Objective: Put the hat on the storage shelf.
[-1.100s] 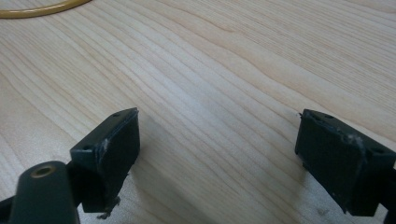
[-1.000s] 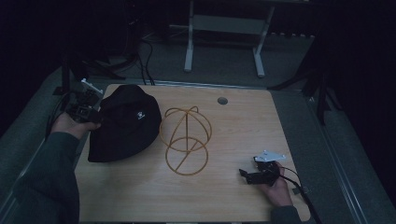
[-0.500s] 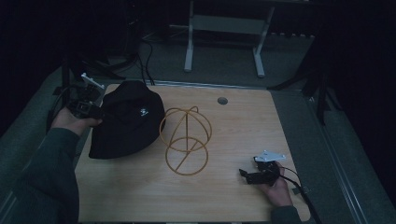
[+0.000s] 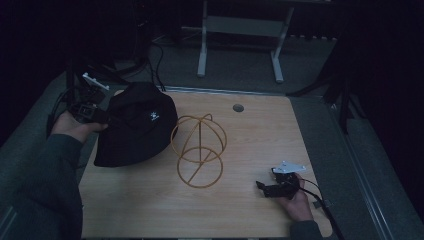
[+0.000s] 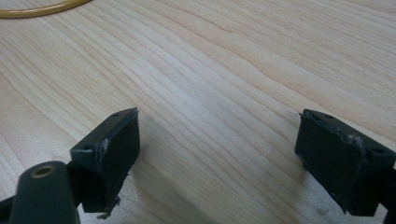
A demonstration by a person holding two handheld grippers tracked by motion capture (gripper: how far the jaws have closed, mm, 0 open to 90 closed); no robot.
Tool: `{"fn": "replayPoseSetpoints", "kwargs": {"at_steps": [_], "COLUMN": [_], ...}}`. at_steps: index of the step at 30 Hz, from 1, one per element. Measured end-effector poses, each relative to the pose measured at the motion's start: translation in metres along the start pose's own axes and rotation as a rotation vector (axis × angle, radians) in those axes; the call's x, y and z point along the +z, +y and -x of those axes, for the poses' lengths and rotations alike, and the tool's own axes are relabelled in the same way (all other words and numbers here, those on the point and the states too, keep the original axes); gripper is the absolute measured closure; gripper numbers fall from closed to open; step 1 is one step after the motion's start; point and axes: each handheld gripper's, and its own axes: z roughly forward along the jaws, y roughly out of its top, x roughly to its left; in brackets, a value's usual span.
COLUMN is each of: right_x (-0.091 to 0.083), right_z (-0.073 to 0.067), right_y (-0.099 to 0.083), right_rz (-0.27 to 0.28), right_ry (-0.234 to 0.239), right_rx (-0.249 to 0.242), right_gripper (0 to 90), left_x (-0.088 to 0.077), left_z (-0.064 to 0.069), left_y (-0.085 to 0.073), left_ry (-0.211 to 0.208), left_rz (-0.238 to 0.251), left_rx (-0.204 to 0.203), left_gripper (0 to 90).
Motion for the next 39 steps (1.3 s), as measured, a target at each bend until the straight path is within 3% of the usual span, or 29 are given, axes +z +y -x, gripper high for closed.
{"fn": "replayPoseSetpoints", "kwargs": {"at_steps": [16, 39], "right_x": [0.000, 0.000], "right_z": [0.000, 0.000], "right_y": [0.000, 0.000], "right_rz": [0.000, 0.001], "right_ry": [0.000, 0.000], "right_rx": [0.000, -0.003], "right_gripper": [13.8, 13.8], "left_x": [-0.015, -0.036], "left_z": [0.004, 0.015], "left_y": [0.006, 0.016], "left_ry": [-0.002, -0.005], "left_rz": [0.031, 0.052], "left_rx": [0.009, 0.062], "left_gripper": [88.1, 88.0]}}
